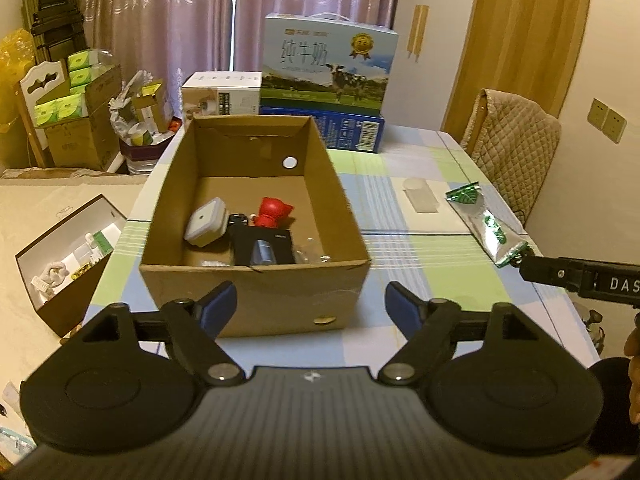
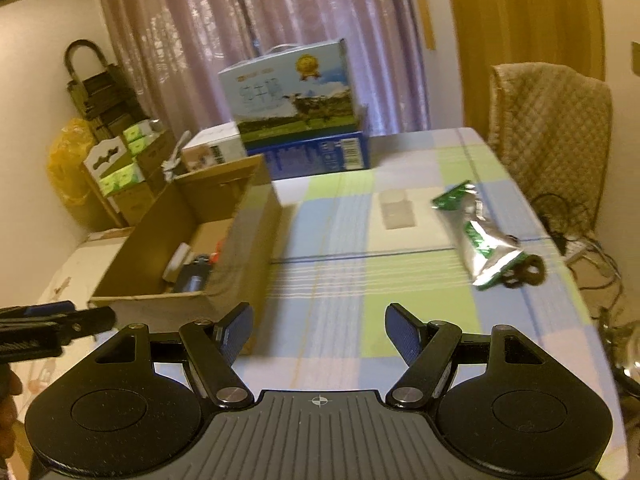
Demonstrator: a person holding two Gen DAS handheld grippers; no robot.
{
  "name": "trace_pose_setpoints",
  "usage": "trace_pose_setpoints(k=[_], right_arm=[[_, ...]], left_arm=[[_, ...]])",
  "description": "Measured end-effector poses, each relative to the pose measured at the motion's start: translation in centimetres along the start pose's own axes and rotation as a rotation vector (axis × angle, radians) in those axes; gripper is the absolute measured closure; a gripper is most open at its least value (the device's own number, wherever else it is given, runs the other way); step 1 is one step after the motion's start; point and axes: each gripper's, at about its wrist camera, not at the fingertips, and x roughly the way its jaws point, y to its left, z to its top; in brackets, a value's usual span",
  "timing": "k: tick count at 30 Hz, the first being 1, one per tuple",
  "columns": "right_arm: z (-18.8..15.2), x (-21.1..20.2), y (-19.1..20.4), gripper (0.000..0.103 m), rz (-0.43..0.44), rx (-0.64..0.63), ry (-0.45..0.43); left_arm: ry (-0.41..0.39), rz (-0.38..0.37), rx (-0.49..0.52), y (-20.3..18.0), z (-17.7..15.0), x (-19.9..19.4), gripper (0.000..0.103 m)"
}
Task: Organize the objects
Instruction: 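Withdraw both tools from the box toward the silver bag and cable, then grasp the silver green-leaf bag with the left tool while the right tool grasps the black cable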
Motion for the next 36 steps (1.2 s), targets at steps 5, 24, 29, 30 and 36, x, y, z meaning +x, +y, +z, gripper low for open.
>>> trace_pose_setpoints(k=[5, 24, 29, 30, 36], right_arm=[[-0.2, -1.3, -3.5, 0.033, -0.06, 0.057, -0.017], [1.9, -3.2, -15.4, 0.033, -0.208, 0.12, -0.046], [2.5, -1.4, -17.5, 0.033, -0.204, 0.097, -0.027], [2.6, -1.0, -17.8, 0.033, -0.2, 0.092, -0.024], [3.5, 3.2, -19.7, 0.033, -0.184, 0.074, 0.025]], left_arm=[[-0.012, -0.038, 0.01, -1.9, 0.1, 0.0, 0.01], [0.028, -0.164, 0.131, -12.4, 2.4, 5.2, 0.001], [0.05, -0.189, 0.157, -14.7, 3.0, 7.7, 0.001], [0.055, -0.194, 0.161, -15.1, 3.1, 8.3, 0.001], [0.077, -0.205, 0.169, -16.6, 4.0, 11.9, 0.001]])
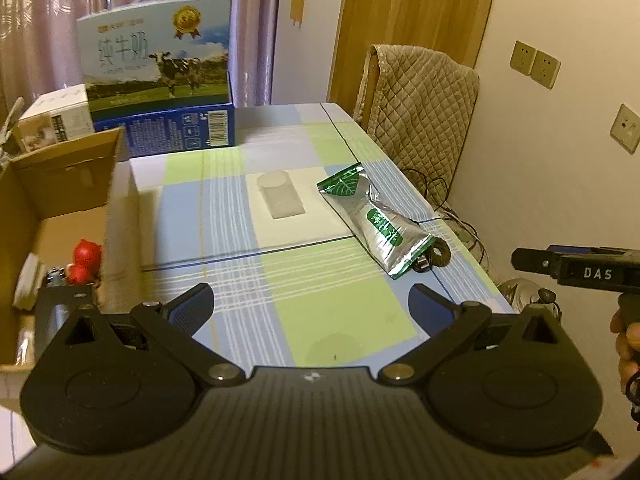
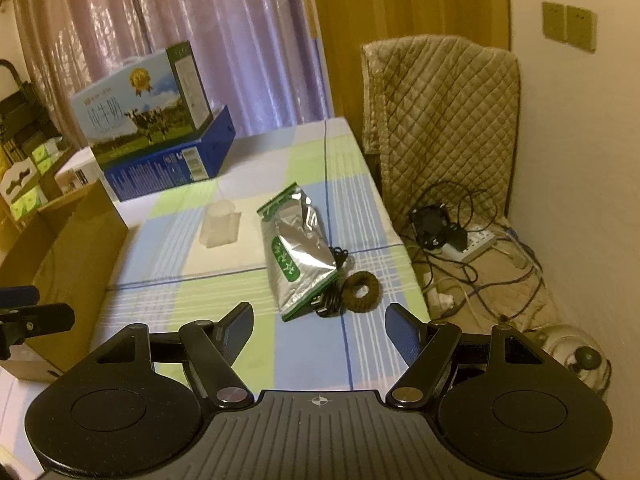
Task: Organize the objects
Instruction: 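Grasp the silver green-leaf bag with the left tool while the right tool grasps the black cable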
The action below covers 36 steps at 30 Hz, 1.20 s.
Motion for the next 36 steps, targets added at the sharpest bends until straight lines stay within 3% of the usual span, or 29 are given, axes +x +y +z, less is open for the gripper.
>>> trace_pose_setpoints(k=[8, 14, 23, 25, 28, 31, 36], right_arm=[[0.9, 6.6, -0.8, 0.034, 0.047, -0.028, 0.065], [2.1, 11.2, -1.5, 0.044, 0.076, -0.026, 0.086], [4.4, 17.2, 0.1, 0.044, 0.125, -0.159, 0.086], [4.5, 18.1, 0.7, 0.045, 0.136, -0.187, 0.104], [4.2, 19.4, 1.5, 0.056, 0.141, -0.233, 0.156], [3.3, 19.2, 2.2, 0.058, 0.176, -0.259, 0.179], [0.6, 17.6, 4.9, 0.062, 0.297, -0.362, 0.255]], left_arm=[[0.059, -0.002, 0.002, 0.4, 0.9, 5.7, 0.001], [0.089, -0.006, -0.005, 1.0, 1.0, 9.3, 0.001], [0.1, -0.009, -0.021, 1.7, 1.6, 12.8, 0.001], [0.098, -0.005, -0.023, 1.9, 1.8, 13.3, 0.001], [0.095, 0.0, -0.022, 2.2, 2.0, 13.9, 0.001], [0.095, 0.005, -0.027, 2.7, 2.1, 14.2, 0.001], [0.093, 0.008, -0.035, 3.7, 1.9, 13.8, 0.001]])
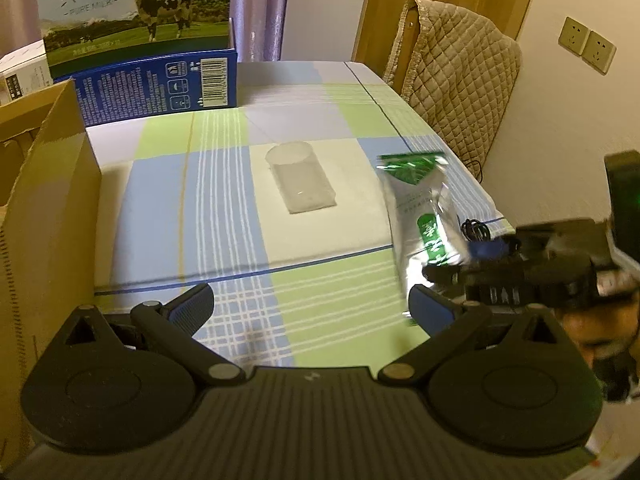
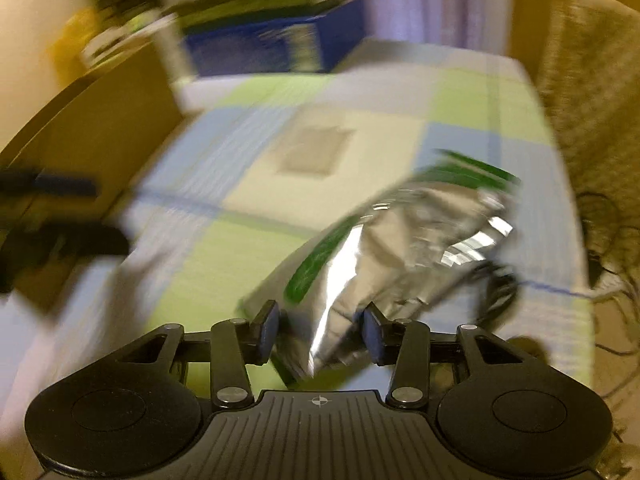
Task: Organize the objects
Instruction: 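Grasp the silver green-leaf bag with the left tool while the right tool grasps the black cable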
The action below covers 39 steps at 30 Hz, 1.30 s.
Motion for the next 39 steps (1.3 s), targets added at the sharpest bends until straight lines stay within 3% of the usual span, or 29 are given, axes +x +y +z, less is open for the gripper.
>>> trace_pose_setpoints(k=[3, 6, 12, 15, 22, 24, 27, 29, 33, 36, 39], right_arm=[[-0.8, -0.4, 1.3, 0.062, 0.1, -0.014, 0.029], [-1.3, -2.0, 1.6, 0.061, 0.122, -0.008, 0.009], [-2.6, -5.6, -0.2, 0.061, 0.025, 0.082, -0.055], [-3.5, -6.6, -1.7, 0.061, -0.089, 0.122, -0.06], [-5.2, -7.7, -4.9, 0.061, -0.174, 0.257, -0.098], [-5.0, -7.6, -5.2, 0.061, -0.186, 0.276, -0.123], [-4.3, -7.5, -5.3, 0.061, -0.189, 0.271, -0.161], [-3.5, -6.8, -5.2, 0.061, -0.184, 0.254, -0.174], [-1.6, -4.2, -5.1, 0.061, -0.199, 0.196, -0.157], [-0.7, -2.1, -5.3, 0.061, -0.254, 0.166, -0.112], [-0.4, -0.1, -5.4, 0.061, -0.274, 0.132, -0.049]], left_arm=[[-0.005, -0.005, -0.01, 0.4, -0.1, -0.6, 0.001], [0.008, -0.025, 0.002, 0.3, 0.0, -0.6, 0.001], [0.035, -0.108, 0.087, -1.6, 0.7, 1.1, 0.001], [0.057, -0.144, 0.147, -3.0, 0.9, 2.7, 0.002], [0.12, -0.184, 0.224, -5.5, 0.7, 7.1, 0.025], [0.141, -0.218, 0.216, -5.6, 0.6, 7.5, 0.043], [0.137, -0.186, 0.233, -5.5, 0.0, 6.9, 0.054], [0.14, -0.157, 0.187, -4.8, -0.6, 6.0, 0.058], [0.142, -0.019, 0.082, -3.8, -3.0, 3.1, 0.062], [0.153, -0.023, 0.008, -3.0, -4.4, 1.5, 0.065], [0.146, -0.058, -0.004, -2.6, -5.1, -0.1, 0.065]])
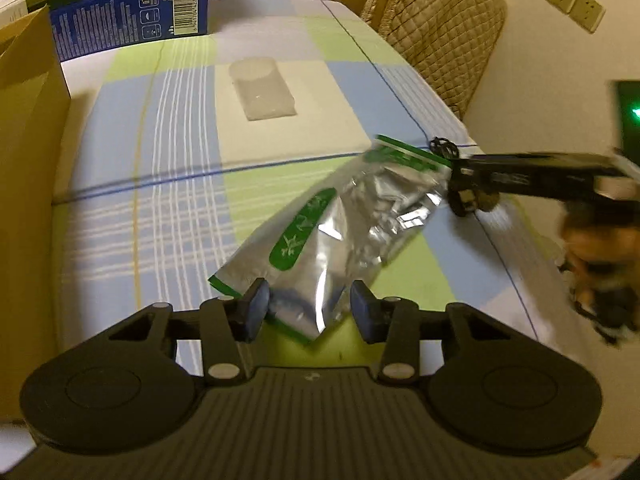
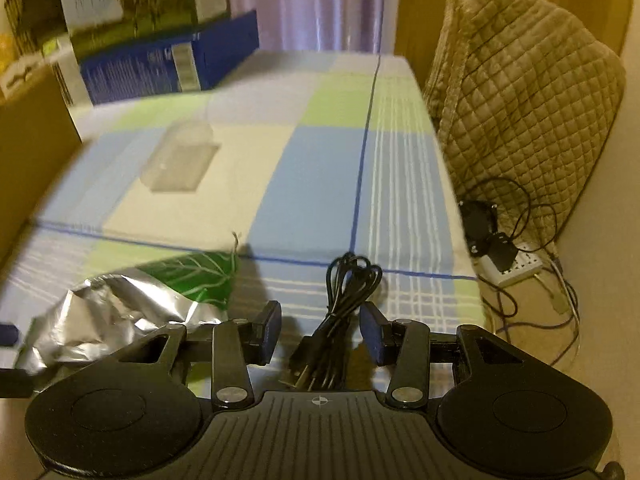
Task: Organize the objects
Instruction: 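Grasp the silver green-leaf bag with the left tool while the right tool grasps the black cable, then lift the silver bag and black cable and turn toward the cardboard box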
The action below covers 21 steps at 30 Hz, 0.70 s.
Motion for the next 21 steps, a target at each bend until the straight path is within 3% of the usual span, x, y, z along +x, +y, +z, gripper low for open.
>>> trace_pose_setpoints(k=[1, 2, 3, 5, 7, 12, 18, 21], right_arm=[[-0.1, 0.2, 0.2, 0.062, 0.005, 0.0, 0.0], [-0.2, 0.2, 0.4, 0.068, 0.016, -0.005, 0.0], [-0.3, 0.1, 0.7, 0.081, 0.027, -0.014, 0.002], [-0.7, -0.3, 1.3, 0.09, 0.089, -0.025, 0.016], [-1.2, -0.7, 1.8, 0.09, 0.154, -0.036, 0.03], [-2.4, -1.4, 2.8, 0.091, 0.323, -0.027, 0.064], [-2.9, -2.2, 2.3, 0.091, 0.283, 0.006, 0.07], [-3.3, -2.9, 1.6, 0.091, 0.271, 0.031, 0.078]], left_arm=[[-0.009, -0.005, 0.013, 0.0, -0.1, -0.5, 0.063], [-0.025, -0.015, 0.03, 0.0, -0.1, -0.9, 0.057], [-0.036, -0.018, 0.045, -0.1, 0.2, -1.1, 0.053], [-0.066, -0.018, 0.075, -0.1, 0.8, -1.6, 0.038], [-0.078, -0.034, 0.099, -0.1, 1.8, -1.4, 0.033], [-0.056, -0.078, 0.15, 0.3, 3.1, 0.6, 0.029], [0.019, -0.047, 0.307, -0.1, 2.9, 2.9, 0.027], [0.076, -0.01, 0.3, 0.2, 2.5, 3.6, 0.032]])
